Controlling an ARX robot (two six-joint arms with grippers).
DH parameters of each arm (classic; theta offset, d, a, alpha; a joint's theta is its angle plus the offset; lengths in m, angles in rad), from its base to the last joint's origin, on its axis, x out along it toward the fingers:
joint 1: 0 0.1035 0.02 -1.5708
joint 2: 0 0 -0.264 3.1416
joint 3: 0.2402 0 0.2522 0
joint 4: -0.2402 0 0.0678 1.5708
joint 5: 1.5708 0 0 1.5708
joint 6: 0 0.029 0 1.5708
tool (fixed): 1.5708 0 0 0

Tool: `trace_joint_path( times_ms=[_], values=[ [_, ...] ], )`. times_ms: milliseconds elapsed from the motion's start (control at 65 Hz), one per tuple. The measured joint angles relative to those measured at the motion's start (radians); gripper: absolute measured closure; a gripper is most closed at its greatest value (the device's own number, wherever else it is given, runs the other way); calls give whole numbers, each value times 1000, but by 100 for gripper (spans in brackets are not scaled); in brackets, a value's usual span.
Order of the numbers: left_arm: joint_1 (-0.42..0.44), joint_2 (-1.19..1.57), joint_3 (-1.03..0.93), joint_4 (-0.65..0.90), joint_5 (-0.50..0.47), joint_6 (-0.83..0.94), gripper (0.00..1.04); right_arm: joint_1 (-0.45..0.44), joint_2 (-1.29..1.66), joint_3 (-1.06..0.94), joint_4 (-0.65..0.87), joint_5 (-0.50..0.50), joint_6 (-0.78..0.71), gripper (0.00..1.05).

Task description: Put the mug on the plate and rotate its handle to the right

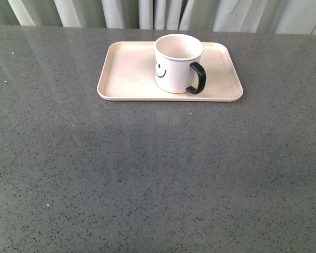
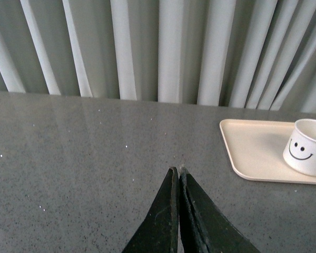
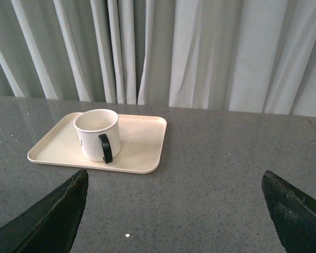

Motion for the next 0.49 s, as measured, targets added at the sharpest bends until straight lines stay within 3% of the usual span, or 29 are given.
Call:
trace_joint_path(
  times_ms=[416, 493],
  values=[
    [2, -22, 0, -11, 0, 0, 103, 0, 0, 0, 0, 0, 0, 9],
    [2, -23, 0, -11, 0, 1, 91, 0, 0, 0, 0, 0, 0, 9]
  ],
)
